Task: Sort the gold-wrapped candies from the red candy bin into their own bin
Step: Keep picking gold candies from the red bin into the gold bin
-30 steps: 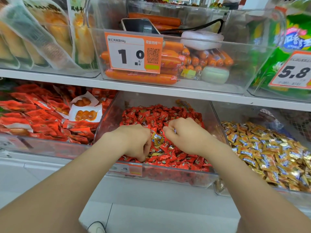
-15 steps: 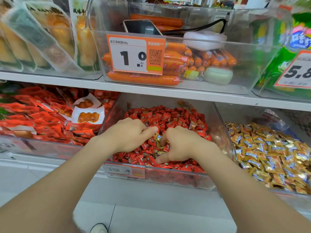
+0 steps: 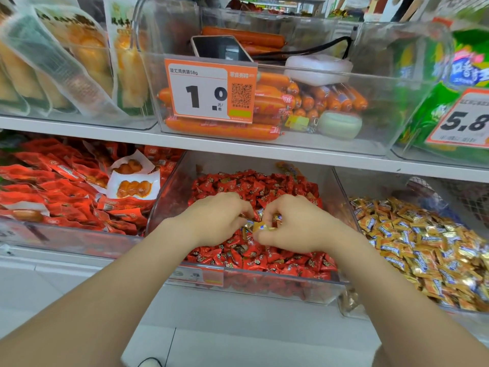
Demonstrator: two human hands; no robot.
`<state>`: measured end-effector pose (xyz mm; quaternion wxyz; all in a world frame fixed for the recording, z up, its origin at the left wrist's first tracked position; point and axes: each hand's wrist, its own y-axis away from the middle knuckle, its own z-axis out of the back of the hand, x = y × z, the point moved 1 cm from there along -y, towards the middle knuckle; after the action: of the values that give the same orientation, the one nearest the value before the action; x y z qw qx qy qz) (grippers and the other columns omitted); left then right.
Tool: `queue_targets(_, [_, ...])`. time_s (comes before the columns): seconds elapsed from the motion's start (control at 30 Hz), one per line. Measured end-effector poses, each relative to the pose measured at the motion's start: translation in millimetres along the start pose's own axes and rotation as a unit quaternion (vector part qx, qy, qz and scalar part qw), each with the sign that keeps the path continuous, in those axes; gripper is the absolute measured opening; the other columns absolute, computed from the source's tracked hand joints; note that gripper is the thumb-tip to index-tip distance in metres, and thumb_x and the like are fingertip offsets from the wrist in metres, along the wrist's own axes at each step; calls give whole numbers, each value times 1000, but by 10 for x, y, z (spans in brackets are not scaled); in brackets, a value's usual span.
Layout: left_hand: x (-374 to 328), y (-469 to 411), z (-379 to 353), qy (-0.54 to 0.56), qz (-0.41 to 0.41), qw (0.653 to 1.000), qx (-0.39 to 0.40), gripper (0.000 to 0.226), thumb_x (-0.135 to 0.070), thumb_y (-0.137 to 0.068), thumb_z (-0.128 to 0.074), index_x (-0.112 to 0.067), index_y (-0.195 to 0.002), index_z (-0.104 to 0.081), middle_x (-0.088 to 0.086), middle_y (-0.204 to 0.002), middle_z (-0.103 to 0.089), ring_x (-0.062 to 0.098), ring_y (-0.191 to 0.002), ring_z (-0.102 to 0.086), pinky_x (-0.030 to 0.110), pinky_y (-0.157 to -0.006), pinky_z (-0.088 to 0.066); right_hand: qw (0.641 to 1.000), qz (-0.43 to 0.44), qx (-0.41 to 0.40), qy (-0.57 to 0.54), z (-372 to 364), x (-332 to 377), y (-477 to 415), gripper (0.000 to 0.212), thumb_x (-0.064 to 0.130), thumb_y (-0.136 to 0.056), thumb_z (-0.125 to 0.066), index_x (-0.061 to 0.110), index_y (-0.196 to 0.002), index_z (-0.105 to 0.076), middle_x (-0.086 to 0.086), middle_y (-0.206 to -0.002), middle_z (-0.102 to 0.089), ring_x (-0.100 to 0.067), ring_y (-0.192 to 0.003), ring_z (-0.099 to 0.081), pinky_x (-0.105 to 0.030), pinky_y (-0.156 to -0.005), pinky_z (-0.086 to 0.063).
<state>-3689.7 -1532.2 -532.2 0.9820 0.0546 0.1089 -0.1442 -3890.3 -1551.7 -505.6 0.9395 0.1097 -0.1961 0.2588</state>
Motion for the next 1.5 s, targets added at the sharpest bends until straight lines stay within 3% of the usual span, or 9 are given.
queue_targets(0.23, [-36,-96,-187,-110,29,990,81,41,-43,-100,-66,-18,-131,-57,4,-113,-53,34,-107,-63,40,-73,-44,998,-28,-35,-46,102,-82,151,36,42,-86,-64,6,-86,-59,-11,-70,-63,-17,-60,-47,-43,-66,-54])
queue_targets(0.43, [-95,-99,-200,-75,35,995,51,29,-50,-103,-57,-25,-116,-57,1,-107,-57,27,-96,-60,38,-72,-47,995,-49,-42,-82,54,-72,59,40,42,-83,-69,3,-87,-57,-2,-68,-57,-18,-57,-44,-32,-54,-43])
queue_targets(0.63, [23,-37,-105,99,9,995,19,18,-39,-109,-46,-23,-101,-50,-1,-71,-64,18,-62,-57,38,-60,-43,996,-40,-32,-78,20,-108,-29,32,39,-81,-74,15,-83,-52,4,-61,-51,-17,-55,-43,-28,-52,-38])
queue_targets(0.8, [121,89,-25,152,43,987,-25,24,-47,-106,-52,-27,-93,-50,4,-73,-66,17,-55,-51,38,-55,-44,999,-16,-23,-24,-5,-127,-111,29,34,-88,-67,33,-117,-72,11,-99,-71,-14,-76,-66,-30,-84,-53])
queue_targets(0.93, [124,130,18,181,62,981,-30,22,-43,-100,-62,-25,-92,-50,4,-78,-70,15,-54,-50,35,-54,-44,999,-29,-41,1,-54,-145,-202,10,29,-90,-66,29,-86,-75,3,-91,-74,-14,-71,-68,-36,-79,-61])
queue_targets(1.07, [92,144,108,213,76,972,-68,20,-32,-90,-73,-21,-89,-55,0,-64,-64,9,-43,-41,25,-45,-37,999,-11,-48,22,-106,-115,-266,29,53,-96,-67,30,-80,-73,0,-89,-75,-22,-89,-69,-40,-85,-57])
queue_targets(1.23, [145,136,128,220,104,962,-124,20,-30,-96,-62,-24,-82,-74,-3,-58,-68,10,-40,-52,35,-53,-56,990,22,32,135,-169,9,-247,25,37,-98,-63,34,-122,-71,0,-114,-71,-28,-109,-66,-44,-89,-57])
queue_targets(1.37, [174,39,27,108,120,976,-143,44,-58,-95,-66,-22,-69,-67,2,-68,-66,18,-66,-63,33,-62,-50,970,13,68,233,-272,85,-280,42,41,-102,-62,25,-140,-56,-8,-125,-64,-34,-111,-65,-42,-78,-50])
queue_targets(1.5, [132,-61,-51,33,90,992,-86,19,-53,-96,-67,-37,-100,-76,-4,-100,-75,27,-98,-71,41,-84,-59,965,-12,78,250,-300,90,-337,44,45,-99,-67,23,-137,-60,-8,-128,-65,-35,-116,-65,-44,-87,-50])
